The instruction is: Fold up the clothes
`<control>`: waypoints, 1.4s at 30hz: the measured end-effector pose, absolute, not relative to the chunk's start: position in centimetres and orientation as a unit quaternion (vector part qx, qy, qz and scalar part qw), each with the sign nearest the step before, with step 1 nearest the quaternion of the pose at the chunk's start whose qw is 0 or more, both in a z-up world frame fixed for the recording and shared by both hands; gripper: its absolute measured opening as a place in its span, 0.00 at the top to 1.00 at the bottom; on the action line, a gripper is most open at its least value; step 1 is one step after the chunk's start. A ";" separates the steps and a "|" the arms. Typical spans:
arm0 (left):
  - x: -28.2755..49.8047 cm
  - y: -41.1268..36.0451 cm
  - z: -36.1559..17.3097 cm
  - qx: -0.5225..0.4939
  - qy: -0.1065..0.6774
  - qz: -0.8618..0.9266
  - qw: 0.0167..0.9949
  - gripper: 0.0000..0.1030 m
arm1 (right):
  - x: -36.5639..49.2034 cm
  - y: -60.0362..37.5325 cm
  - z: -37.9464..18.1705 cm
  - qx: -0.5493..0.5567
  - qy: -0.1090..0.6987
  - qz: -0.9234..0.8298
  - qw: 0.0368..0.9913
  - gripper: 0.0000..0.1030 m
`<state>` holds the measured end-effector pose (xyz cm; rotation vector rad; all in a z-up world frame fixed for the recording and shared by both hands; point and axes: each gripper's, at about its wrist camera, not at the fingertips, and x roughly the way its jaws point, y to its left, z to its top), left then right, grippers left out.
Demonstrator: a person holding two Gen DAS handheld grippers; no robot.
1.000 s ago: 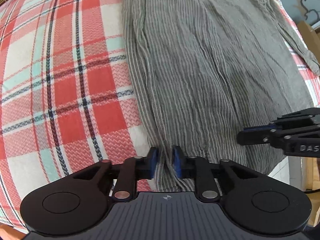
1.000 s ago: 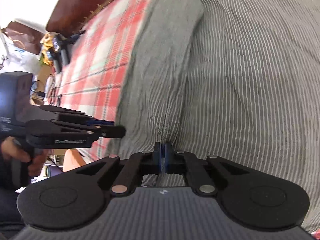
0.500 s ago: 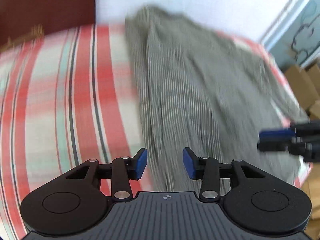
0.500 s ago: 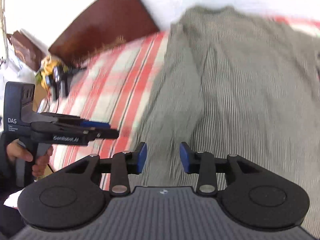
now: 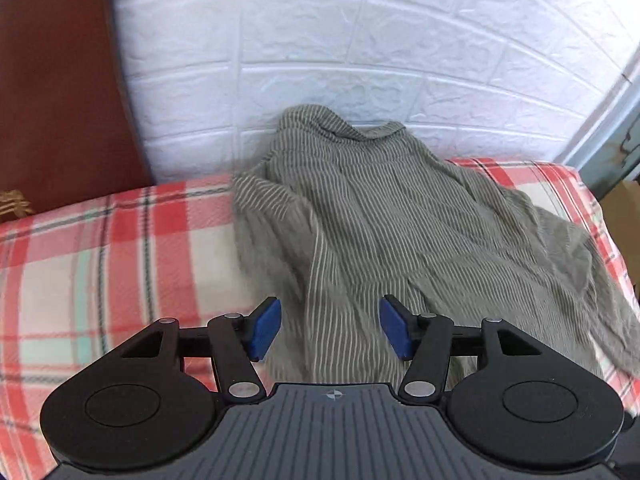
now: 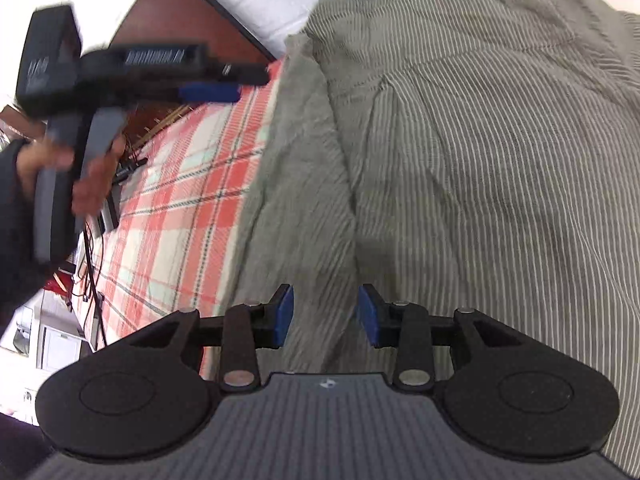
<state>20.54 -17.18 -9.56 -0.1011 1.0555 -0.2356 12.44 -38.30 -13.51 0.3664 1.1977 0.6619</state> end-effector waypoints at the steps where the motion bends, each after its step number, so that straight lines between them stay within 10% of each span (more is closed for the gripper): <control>1: 21.2 -17.3 -9.9 -0.046 0.506 -0.114 0.853 0.33 | 12.8 -38.3 -13.8 0.172 0.551 0.306 0.757 0.60; 10: 24.5 -17.7 -11.5 -0.045 0.529 -0.125 0.838 0.54 | 14.4 -37.8 -15.8 0.196 0.563 0.328 0.733 0.60; 13: 25.3 -17.4 -12.1 -0.054 0.536 -0.125 0.833 0.86 | 14.5 -37.8 -16.2 0.208 0.560 0.326 0.733 0.61; 14: 25.5 -17.3 -12.3 -0.057 0.539 -0.125 0.831 0.93 | 14.5 -37.9 -16.3 0.212 0.560 0.326 0.731 0.64; 15: 25.8 -17.3 -12.5 -0.061 0.541 -0.125 0.829 0.97 | 14.5 -38.1 -16.3 0.217 0.559 0.327 0.730 0.92; 17: 26.1 -16.7 -12.9 -0.073 0.539 -0.116 0.831 0.99 | 14.4 -38.5 -15.8 0.222 0.546 0.329 0.738 0.95; 35: 28.3 -14.7 -15.8 -0.136 0.511 -0.069 0.846 0.86 | 14.9 -38.8 -16.8 0.211 0.548 0.295 0.754 0.94; 42: 27.4 -13.4 -11.9 -0.150 0.479 -0.080 0.861 0.46 | 14.1 -39.1 -15.7 0.193 0.537 0.284 0.770 0.77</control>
